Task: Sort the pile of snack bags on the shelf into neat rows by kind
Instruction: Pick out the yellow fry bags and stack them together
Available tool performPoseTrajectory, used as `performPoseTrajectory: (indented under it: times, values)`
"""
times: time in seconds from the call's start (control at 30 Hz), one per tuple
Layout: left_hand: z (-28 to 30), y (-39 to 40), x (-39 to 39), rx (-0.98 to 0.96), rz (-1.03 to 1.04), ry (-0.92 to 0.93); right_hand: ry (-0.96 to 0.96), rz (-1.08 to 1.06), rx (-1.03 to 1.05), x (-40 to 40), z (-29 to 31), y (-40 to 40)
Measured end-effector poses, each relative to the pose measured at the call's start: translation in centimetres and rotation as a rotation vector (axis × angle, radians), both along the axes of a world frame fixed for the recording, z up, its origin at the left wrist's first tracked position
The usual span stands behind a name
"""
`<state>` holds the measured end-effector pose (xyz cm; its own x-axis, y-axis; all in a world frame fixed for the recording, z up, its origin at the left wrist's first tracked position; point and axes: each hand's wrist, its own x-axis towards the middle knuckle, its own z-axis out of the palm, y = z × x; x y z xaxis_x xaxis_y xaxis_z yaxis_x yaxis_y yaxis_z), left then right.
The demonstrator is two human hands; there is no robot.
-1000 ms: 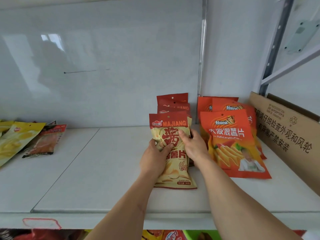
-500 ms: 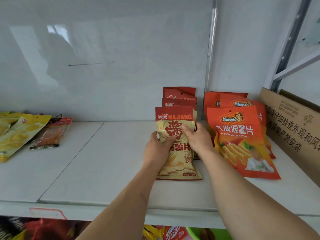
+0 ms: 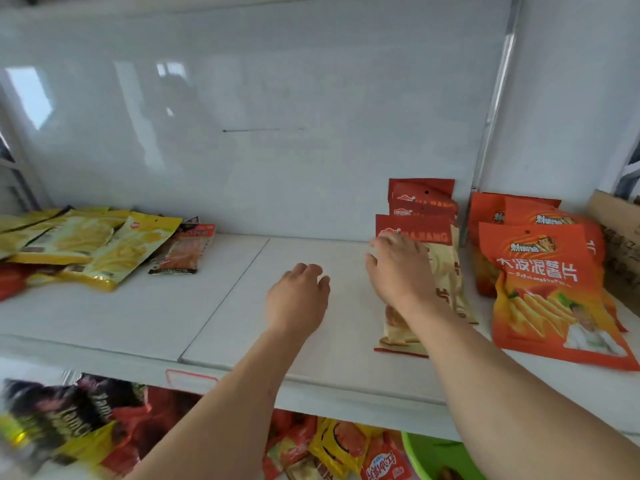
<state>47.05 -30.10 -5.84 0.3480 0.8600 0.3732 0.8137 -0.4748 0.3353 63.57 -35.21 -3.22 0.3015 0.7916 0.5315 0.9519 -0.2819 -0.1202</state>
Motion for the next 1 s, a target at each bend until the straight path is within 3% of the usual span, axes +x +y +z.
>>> performPoseTrajectory:
  times: [0.23,0.57,0.7,1.0]
  values:
    - [0.6,4.9,-11.5,0.162,0.037,0.196,-0.053,0.163,-0.139,-11.3,-1.6,5.4]
    - [1.4,11.2,-26.4,0.169,0.058,0.162,0.035,0.225,-0.183,-26.7,-1.1,13.5]
    - [1.3,13.7,-30.4,0.129,0.107,0.128,0.174,0.258,-0.180,-30.5,-1.3,16.6]
    - [1.2,22.0,-35.1,0.002,0.246,-0.128,0.563,0.316,-0.133,-36.4,-1.9,25.5]
